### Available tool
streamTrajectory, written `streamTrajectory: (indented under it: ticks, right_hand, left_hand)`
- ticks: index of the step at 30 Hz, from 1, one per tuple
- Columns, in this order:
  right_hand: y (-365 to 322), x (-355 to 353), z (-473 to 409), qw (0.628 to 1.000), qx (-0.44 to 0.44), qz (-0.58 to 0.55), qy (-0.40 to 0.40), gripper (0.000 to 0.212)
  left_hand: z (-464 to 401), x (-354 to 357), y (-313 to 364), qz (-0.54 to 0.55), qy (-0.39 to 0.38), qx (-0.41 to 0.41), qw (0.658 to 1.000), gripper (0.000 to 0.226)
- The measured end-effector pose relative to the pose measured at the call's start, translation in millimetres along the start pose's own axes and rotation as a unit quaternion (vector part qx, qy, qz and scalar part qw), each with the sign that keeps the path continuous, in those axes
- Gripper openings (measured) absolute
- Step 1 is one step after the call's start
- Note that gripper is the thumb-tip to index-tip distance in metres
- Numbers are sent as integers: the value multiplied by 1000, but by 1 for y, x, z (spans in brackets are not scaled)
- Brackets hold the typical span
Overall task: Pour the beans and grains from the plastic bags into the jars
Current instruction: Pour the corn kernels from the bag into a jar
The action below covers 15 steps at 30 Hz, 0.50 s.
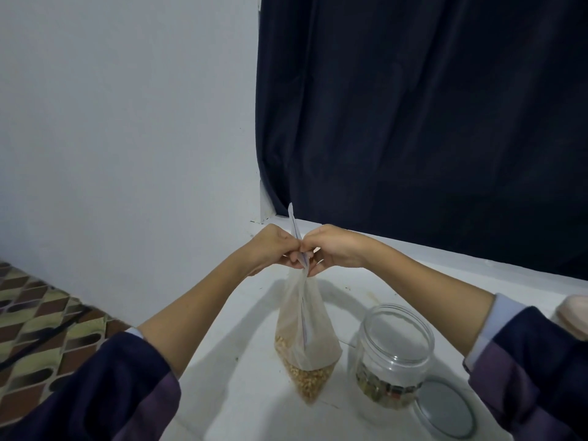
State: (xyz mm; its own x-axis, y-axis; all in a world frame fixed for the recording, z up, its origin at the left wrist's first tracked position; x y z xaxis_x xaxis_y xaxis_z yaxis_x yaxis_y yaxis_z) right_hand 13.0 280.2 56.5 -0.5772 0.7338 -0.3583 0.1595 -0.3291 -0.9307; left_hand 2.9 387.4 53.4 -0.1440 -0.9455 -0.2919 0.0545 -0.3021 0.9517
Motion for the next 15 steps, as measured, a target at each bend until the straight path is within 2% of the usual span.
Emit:
streamTrajectory:
  ticks: [1,3,5,11,13,15]
  right_hand:
    - [1,0,-1,1000,6,-17,17,56]
    - [3,-2,-2,998,13,-27,51,40]
    - [3,-5,-3,997,15,6,75,28]
    - [5,-17,0,987,23,71,141,26]
    - [7,-23,1,985,29,80,147,22]
    - [7,-27,3,980,44,138,139,15]
  left_hand:
    - [-1,0,0,-11,12,3,1000,41]
    - [-4,0,-2,-25,23,5,999,31]
    - [-6,1,-3,-35,23,6,999,26]
    - [-11,-4,-8,-9,16,-4,1000,21]
    - [-12,-10,-13,5,9,-14,1000,23]
    - [-9,-14,-14,-12,-14,-26,999,28]
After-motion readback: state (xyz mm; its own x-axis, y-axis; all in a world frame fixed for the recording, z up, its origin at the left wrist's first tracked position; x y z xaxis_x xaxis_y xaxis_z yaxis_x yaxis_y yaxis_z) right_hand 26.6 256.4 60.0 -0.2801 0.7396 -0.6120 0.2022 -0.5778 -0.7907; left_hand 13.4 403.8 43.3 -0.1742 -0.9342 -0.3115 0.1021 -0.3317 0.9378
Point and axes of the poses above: each hand's wrist, its own z-axis away from the middle knuckle, its own x-axis out of the palm, y = z × x, the point moved 6 cm from there along -z, towards the middle knuckle, and after that the axes turned 8 degrees about -x, right-handed, at the moved point
